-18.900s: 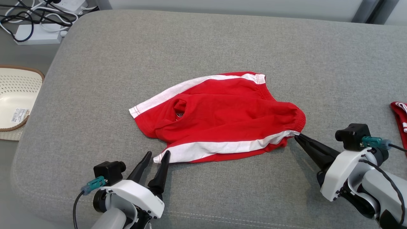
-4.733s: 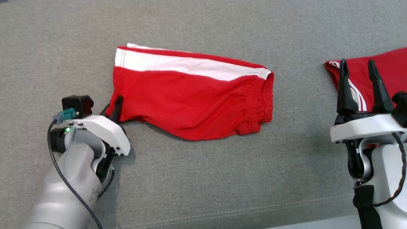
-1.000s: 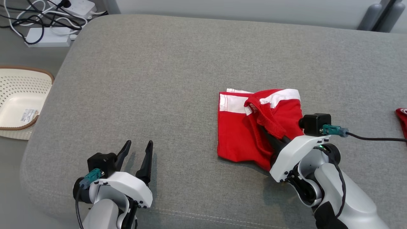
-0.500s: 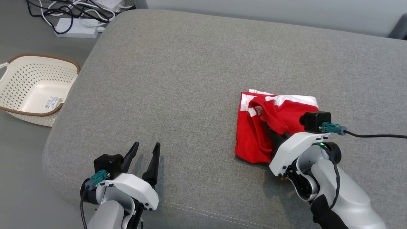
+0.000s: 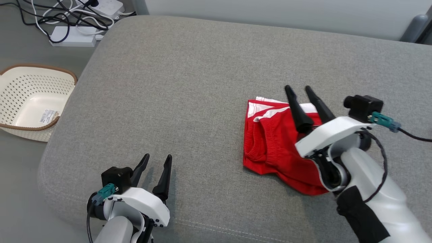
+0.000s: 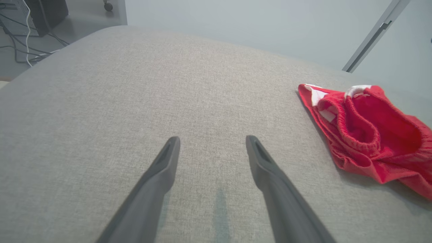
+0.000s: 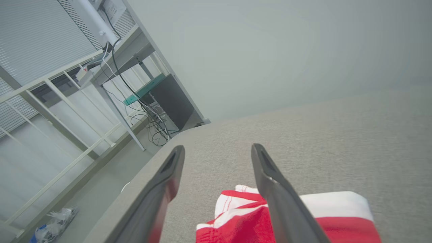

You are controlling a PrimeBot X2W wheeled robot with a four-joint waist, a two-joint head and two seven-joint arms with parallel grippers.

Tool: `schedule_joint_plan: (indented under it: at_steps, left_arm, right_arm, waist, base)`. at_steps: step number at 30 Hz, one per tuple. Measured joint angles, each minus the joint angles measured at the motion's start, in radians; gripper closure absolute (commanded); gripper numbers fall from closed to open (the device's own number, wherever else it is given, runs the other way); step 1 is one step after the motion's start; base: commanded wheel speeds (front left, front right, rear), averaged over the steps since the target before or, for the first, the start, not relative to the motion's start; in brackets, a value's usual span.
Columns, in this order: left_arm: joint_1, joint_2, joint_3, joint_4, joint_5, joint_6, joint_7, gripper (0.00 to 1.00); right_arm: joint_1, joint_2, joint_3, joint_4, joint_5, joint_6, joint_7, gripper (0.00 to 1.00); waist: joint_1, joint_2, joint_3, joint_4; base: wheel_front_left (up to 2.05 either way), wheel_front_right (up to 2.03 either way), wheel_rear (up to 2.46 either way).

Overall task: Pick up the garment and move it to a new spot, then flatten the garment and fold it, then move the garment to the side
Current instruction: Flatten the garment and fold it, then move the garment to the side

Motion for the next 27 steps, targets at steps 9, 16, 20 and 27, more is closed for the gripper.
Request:
schedule_joint_plan:
  at_steps: [9, 16, 20, 27]
  left_arm:
    - [0.005, 0.000, 0.002, -0.023, 0.010, 0.001, 0.000, 0.00]
    - [0.005, 0.000, 0.005, -0.033, 0.016, 0.001, 0.000, 0.00]
    - [0.005, 0.000, 0.004, -0.036, 0.019, 0.001, 0.000, 0.00]
    - [0.004, 0.000, 0.000, -0.044, 0.017, 0.001, 0.000, 0.00]
  right_arm:
    - [0.105, -0.069, -0.121, 0.154, -0.078, 0.000, -0.008, 0.00]
    - [0.127, -0.041, -0.118, 0.186, -0.077, 0.000, -0.008, 0.00]
    - [0.116, -0.040, -0.120, 0.243, -0.081, 0.000, 0.005, 0.00]
    - [0.065, -0.025, -0.116, 0.287, -0.090, 0.000, 0.037, 0.00]
  waist:
    - [0.0000, 0.0000, 0.004, -0.018]
    - [0.0000, -0.0001, 0.021, -0.013]
    - [0.0000, 0.0000, 0.031, 0.000]
    - [0.0000, 0.0000, 0.050, 0.026]
  base:
    - [0.00, 0.00, 0.00]
    - [0.00, 0.00, 0.00]
    - [0.00, 0.00, 0.00]
    - [0.00, 0.00, 0.00]
